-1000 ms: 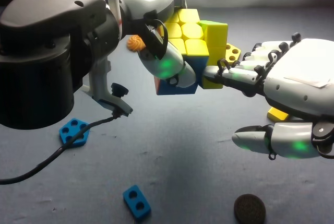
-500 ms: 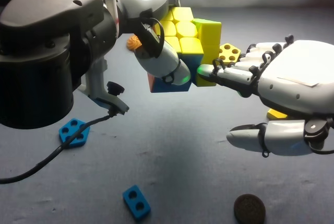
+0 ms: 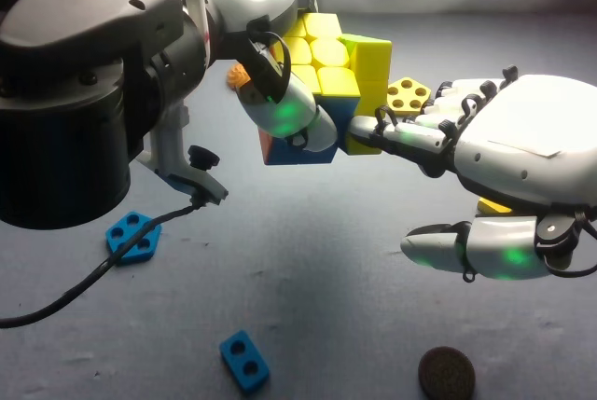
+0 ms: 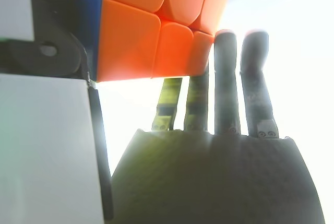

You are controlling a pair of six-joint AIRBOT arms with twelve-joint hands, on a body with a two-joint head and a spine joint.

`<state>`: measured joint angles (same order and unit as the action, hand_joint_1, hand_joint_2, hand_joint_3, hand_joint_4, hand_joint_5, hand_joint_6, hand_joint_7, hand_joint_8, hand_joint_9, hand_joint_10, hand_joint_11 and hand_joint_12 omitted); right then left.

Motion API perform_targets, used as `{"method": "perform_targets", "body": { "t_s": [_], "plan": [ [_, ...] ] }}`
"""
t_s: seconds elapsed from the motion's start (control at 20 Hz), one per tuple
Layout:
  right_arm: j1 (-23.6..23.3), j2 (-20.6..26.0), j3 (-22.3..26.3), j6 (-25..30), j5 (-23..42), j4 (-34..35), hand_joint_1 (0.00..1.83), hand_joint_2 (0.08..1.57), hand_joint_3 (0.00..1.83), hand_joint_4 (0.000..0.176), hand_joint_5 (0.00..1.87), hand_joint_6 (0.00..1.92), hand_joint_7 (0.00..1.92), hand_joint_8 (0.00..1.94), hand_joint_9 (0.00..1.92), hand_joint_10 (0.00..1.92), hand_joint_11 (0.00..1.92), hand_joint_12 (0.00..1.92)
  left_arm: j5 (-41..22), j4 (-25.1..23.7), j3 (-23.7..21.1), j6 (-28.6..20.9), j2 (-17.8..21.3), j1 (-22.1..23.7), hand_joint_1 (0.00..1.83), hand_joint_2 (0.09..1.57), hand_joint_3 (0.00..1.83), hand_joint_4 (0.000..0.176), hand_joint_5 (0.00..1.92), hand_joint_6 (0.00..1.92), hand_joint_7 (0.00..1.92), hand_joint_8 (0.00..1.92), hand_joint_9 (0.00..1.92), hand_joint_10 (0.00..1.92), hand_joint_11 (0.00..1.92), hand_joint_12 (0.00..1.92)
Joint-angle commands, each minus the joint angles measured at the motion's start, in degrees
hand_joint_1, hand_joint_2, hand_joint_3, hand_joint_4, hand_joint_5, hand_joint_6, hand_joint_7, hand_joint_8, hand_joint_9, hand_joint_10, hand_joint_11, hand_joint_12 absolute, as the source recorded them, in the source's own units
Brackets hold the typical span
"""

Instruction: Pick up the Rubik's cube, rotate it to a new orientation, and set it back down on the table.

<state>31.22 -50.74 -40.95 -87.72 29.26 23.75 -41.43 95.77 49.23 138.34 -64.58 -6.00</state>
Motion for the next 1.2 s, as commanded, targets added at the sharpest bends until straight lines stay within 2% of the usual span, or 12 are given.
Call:
{"method": "perform_targets", "body": {
  "t_s": [0.0,0.1,0.2,0.25,0.3,0.45,0.65,0.7,0.75,0.9,1.15],
  "plan": [
    [-0.9,0.0,-0.1,-0.3,4.1,-0.6,0.14,1.26,0.0,0.0,0.1,0.0,0.29,1.5,0.27,1.86,0.25,1.92,1.2,-4.0,-0.3,-1.3,0.4,1.4,1.03,1.43,0.0,0.0,0.41,1.66,0.51,1.92,0.24,1.92,0.26,1.92],
    [-0.7,-0.3,-0.2,-0.9,4.1,-0.6,0.14,1.26,0.0,0.0,0.09,0.0,0.29,1.51,0.27,1.87,0.24,1.92,1.2,-3.9,-0.3,-1.3,0.4,1.5,1.03,1.43,0.0,0.0,0.43,1.64,0.51,1.92,0.22,1.92,0.23,1.92],
    [-0.4,-1.2,-0.4,-5.6,4.2,3.2,0.13,1.26,0.0,0.0,0.1,0.01,0.29,1.49,0.28,1.84,0.24,1.92,1.2,-3.9,-0.3,-1.3,0.4,1.5,1.03,1.42,0.0,0.0,0.44,1.63,0.51,1.92,0.24,1.92,0.26,1.92],
    [-0.3,-1.7,-0.9,-5.9,4.6,3.7,0.13,1.26,0.0,0.0,0.1,0.0,0.28,1.5,0.26,1.87,0.23,1.92,1.2,-3.8,-0.3,-1.3,0.4,1.5,1.02,1.43,0.0,0.0,0.42,1.67,0.5,1.92,0.24,1.92,0.26,1.92],
    [-0.3,-2.0,-1.2,-5.9,4.9,3.7,0.16,1.25,0.0,0.0,0.1,0.0,0.28,1.5,0.26,1.88,0.23,1.92,1.2,-3.8,-0.2,-1.3,0.4,1.5,1.06,1.41,0.0,0.0,0.48,1.56,0.52,1.92,0.24,1.91,0.25,1.92],
    [-0.3,-2.2,-1.3,-5.8,5.0,3.8,0.17,1.25,0.0,0.0,0.06,0.0,0.27,1.51,0.24,1.88,0.2,1.92,1.2,-3.8,-0.2,-1.3,0.4,1.5,1.03,1.42,0.0,0.0,0.44,1.64,0.5,1.92,0.26,1.89,0.27,1.92],
    [-0.6,-2.2,-1.3,-5.7,5.2,3.8,0.17,1.26,0.0,0.0,0.07,0.0,0.28,1.53,0.26,1.91,0.22,1.92,1.2,-3.7,-0.2,-1.3,0.4,1.5,1.04,1.42,0.0,0.0,0.47,1.59,0.51,1.92,0.23,1.9,0.24,1.92],
    [-0.6,-2.2,-1.4,-5.7,5.2,3.8,0.15,1.26,0.0,0.0,0.08,0.0,0.28,1.5,0.27,1.88,0.23,1.92,1.2,-3.7,-0.2,-1.3,0.4,1.5,1.02,1.43,0.0,0.0,0.45,1.64,0.5,1.92,0.22,1.91,0.23,1.92],
    [-0.8,-2.2,-1.4,-5.6,5.3,3.8,0.16,1.26,0.0,0.0,0.08,0.0,0.3,1.47,0.28,1.84,0.22,1.92,1.2,-3.7,-0.2,-1.3,0.4,1.5,1.04,1.42,0.0,0.0,0.47,1.6,0.5,1.92,0.22,1.92,0.24,1.92],
    [-1.3,-2.6,-2.1,-5.5,5.5,4.8,0.15,1.26,0.0,0.0,0.04,0.0,0.27,1.49,0.26,1.89,0.23,1.92,1.2,-3.7,-0.2,-1.3,0.4,1.5,1.03,1.42,0.0,0.0,0.45,1.63,0.5,1.92,0.23,1.92,0.25,1.92],
    [-1.5,-4.3,-4.0,-6.7,5.5,7.0,0.17,1.25,0.0,0.0,0.06,0.01,0.3,1.47,0.29,1.85,0.22,1.92,1.1,-3.8,-0.2,-1.3,0.4,1.5,1.03,1.43,0.0,0.0,0.45,1.63,0.49,1.92,0.22,1.9,0.24,1.92]
  ]
}}
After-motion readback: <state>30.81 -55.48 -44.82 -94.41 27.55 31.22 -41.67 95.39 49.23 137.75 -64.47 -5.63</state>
